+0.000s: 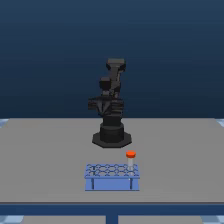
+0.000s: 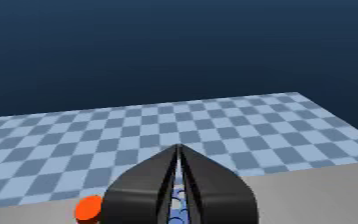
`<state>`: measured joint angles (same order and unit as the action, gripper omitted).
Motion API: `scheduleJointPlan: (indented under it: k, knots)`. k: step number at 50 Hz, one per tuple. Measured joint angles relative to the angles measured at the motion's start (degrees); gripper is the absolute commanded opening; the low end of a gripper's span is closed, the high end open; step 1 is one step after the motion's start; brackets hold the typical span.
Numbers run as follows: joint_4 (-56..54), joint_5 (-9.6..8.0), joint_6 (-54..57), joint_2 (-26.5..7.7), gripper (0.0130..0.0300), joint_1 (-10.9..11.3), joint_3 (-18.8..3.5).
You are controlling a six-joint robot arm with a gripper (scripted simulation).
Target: Pick up the centrifuge tube on the rack
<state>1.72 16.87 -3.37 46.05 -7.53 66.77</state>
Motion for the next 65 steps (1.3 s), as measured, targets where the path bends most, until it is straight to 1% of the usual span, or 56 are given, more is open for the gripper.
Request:
scheduleJointPlan:
  k: [1, 28, 38, 53, 65]
  knots:
    - [0.0, 0.00, 0.0, 0.0, 0.0300, 0.0, 0.0]
    - [-0.1, -0.01, 0.1, 0.0, 0.0300, 0.0, 0.0]
    - [-1.5, -0.06, 1.3, -0.2, 0.0300, 0.4, -0.1]
    - [-6.9, -0.29, 6.2, -1.1, 0.0300, 1.9, -0.4]
    - [-14.2, -0.50, 12.7, -2.4, 0.0300, 4.1, -0.8]
